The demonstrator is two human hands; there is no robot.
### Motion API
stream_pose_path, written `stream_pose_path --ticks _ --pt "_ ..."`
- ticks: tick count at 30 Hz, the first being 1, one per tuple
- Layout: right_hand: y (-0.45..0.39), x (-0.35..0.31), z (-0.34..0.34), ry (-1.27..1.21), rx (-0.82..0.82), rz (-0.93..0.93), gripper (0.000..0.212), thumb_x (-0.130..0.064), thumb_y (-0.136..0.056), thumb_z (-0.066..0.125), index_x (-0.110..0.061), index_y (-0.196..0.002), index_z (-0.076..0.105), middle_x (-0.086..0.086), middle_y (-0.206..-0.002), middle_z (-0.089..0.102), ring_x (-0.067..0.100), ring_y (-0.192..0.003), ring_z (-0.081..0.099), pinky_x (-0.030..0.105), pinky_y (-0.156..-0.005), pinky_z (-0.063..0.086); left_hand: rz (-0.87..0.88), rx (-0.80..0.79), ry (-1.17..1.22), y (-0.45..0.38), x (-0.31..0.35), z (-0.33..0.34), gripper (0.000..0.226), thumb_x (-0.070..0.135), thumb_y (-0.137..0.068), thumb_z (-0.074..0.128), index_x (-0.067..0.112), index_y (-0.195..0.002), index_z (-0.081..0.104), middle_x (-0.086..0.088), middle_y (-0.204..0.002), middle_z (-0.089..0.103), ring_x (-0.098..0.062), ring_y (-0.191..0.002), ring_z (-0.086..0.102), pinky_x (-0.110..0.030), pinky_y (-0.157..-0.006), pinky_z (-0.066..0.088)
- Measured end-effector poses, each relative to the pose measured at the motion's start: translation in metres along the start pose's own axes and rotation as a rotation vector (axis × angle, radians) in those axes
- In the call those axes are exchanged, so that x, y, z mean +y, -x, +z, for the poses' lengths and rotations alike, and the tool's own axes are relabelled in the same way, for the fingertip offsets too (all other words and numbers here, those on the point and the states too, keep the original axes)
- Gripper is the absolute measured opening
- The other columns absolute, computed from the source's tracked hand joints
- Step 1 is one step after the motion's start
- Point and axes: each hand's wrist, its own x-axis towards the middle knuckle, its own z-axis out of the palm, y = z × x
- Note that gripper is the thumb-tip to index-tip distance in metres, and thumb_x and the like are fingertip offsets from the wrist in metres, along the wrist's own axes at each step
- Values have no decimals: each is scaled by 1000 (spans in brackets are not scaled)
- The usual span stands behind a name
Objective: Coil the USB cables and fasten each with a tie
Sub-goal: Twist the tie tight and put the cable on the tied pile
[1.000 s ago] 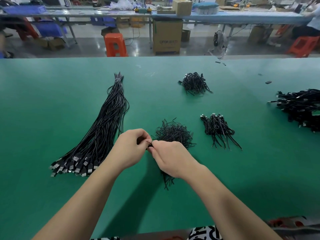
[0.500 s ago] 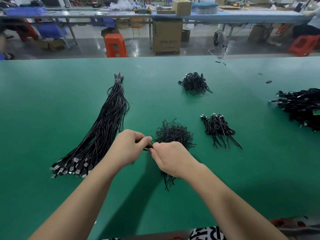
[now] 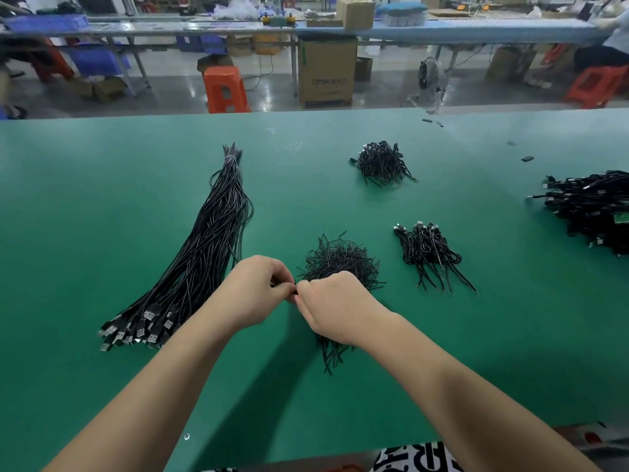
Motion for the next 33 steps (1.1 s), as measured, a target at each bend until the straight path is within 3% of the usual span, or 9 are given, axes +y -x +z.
stream_pose_path --ticks 4,8,12,15,18,20,25,30,33 --pt "-5 5 -4 47 -20 -6 33 -38 -108 27 -19 -84 41 0 -78 67 28 -64 64 34 -53 28 80 55 -181 0 0 3 9 23 -96 57 23 -89 61 7 -93 59 -14 -91 57 -31 -81 46" --pt "-12 9 -13 17 11 29 36 -51 -104 36 -20 -90 48 0 -87 67 27 -77 66 34 -58 33 72 81 -258 -1 -5 10 8 25 -101 48 26 -93 46 8 -97 48 -18 -100 52 -34 -82 43" --pt "-12 27 -30 -52 321 174 67 -63 -82 63 -13 -125 57 6 -117 61 28 -110 56 40 -95 44 -73 204 -123 -3 -12 9 8 23 -101 51 20 -95 55 2 -96 61 -22 -92 60 -37 -78 47" --pt "-11 34 -33 -574 432 423 77 -55 -82 71 -14 -143 46 2 -138 51 16 -124 49 33 -108 40 -171 265 212 -2 -15 3 15 21 -101 53 20 -87 57 2 -83 64 -1 -61 60 -18 -51 43" --pt "-13 31 -27 -1152 310 662 86 -47 -82 78 -24 -152 33 -12 -144 39 3 -118 55 16 -90 49 -206 288 428 -1 -7 2 15 23 -101 54 21 -88 61 -3 -84 65 -7 -58 56 -23 -52 45" --pt "-12 32 -23 -1206 322 724 86 -49 -82 78 -27 -152 33 -18 -141 39 -4 -112 58 8 -82 46 -213 315 488 -1 0 3 14 22 -101 54 18 -90 62 -7 -88 67 -17 -66 56 -34 -63 50" --pt "-13 20 -11 -1415 210 551 13 -39 -87 70 -27 -93 75 -9 -90 75 10 -84 69 40 -89 56 -169 337 530 -2 12 13 11 21 -100 57 16 -93 64 -6 -89 71 -20 -69 61 -33 -63 50" --pt "-11 15 -12 -1486 203 550 29 -27 -99 60 -6 -83 71 0 -69 64 14 -68 62 49 -84 56 1 381 286 -1 15 21 15 14 -99 56 19 -85 54 10 -75 57 -7 -65 52 -26 -60 37" --pt "-9 18 -13 -1731 85 577 30 -22 -104 54 -1 -93 72 3 -76 70 16 -68 64 37 -73 59 280 433 -72 2 12 22 15 -2 -93 58 11 -88 54 -1 -85 55 -21 -81 51 -30 -72 36"
